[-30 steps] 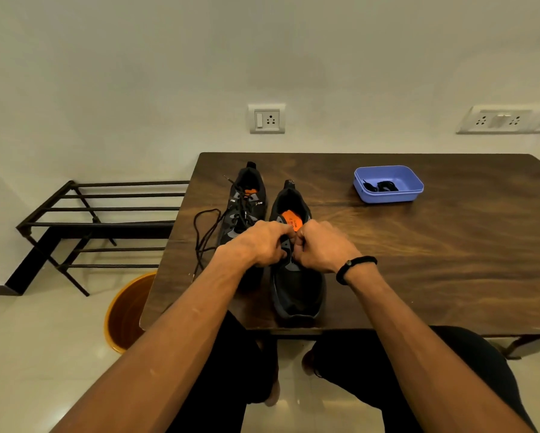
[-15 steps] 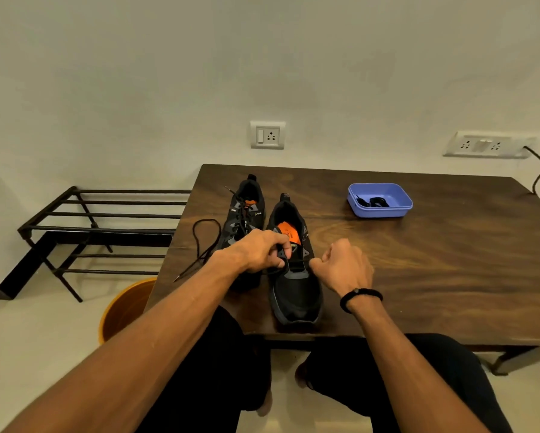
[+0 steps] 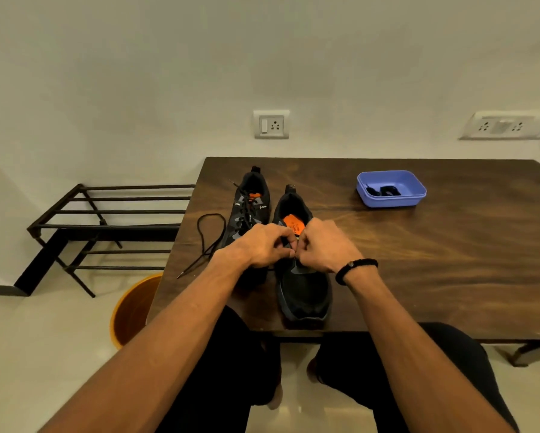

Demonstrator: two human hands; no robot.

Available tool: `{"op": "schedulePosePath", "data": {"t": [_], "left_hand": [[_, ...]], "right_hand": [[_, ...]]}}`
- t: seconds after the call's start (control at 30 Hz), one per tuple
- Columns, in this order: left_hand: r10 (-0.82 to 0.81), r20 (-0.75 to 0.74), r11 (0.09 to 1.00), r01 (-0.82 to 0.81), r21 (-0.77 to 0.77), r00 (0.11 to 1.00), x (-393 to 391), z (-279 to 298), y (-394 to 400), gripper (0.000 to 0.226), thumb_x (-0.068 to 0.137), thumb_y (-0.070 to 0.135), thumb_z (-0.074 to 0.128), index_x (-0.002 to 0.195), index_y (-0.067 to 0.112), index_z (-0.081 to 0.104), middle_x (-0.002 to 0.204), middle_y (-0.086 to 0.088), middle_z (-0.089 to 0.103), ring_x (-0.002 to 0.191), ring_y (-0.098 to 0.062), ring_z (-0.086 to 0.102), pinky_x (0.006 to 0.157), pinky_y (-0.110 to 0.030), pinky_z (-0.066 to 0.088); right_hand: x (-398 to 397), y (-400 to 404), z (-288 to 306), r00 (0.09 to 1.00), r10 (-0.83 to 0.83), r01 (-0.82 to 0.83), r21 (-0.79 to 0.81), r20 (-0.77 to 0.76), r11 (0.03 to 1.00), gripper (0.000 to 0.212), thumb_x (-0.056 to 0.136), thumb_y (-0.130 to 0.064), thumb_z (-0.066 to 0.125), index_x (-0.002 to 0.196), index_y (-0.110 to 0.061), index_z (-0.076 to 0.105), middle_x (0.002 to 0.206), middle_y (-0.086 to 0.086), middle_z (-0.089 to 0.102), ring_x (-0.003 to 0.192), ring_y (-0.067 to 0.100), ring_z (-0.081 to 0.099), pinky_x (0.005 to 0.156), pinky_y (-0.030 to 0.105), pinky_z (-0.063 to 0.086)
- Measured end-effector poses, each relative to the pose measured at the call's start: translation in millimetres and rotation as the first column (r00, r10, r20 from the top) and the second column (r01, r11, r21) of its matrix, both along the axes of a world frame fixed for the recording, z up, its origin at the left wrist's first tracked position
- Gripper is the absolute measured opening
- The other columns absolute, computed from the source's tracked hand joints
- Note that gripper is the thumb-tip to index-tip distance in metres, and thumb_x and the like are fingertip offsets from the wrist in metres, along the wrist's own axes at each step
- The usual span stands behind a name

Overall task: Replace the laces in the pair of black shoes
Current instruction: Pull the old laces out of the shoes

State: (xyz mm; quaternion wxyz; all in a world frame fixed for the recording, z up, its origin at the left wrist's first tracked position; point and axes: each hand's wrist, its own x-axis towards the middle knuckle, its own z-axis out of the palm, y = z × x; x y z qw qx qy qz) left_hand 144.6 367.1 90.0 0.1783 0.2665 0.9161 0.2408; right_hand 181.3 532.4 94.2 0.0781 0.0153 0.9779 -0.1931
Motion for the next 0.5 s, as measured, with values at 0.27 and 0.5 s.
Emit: {"op": "schedulePosePath", "data": {"t": [0.27,0.5], "left_hand": [[-0.027,0.082,0.999,0.025,0.024,0.996,-3,1,-2,0.007,0.097,0.026,0.069,0.102,0.032,0.069,0.086,0.009,0.067,0.08,-0.005,0.061,0.075,-0.022,0.042],[-0.01,0.164,0.998,-0.001,0.066,0.986,-1,0,-3,0.019,0.094,0.019,0.073,0.109,0.029,0.066,0.088,-0.002,0.069,0.078,-0.007,0.062,0.079,-0.024,0.047]], "right_hand": [[16,24,17,0.942,-0.334,0.33,-0.072,-0.042,0.941,0.017,0.068,-0.023,0.061,0.079,-0.011,0.066,0.084,0.01,0.069,0.079,0.034,0.067,0.072,0.042,0.061],[23,53,15,0.897,-0.415,0.405,-0.095,-0.15,0.909,0.005,0.084,-0.016,0.068,0.087,-0.016,0.071,0.094,0.007,0.071,0.09,0.029,0.067,0.083,0.045,0.059]]}}
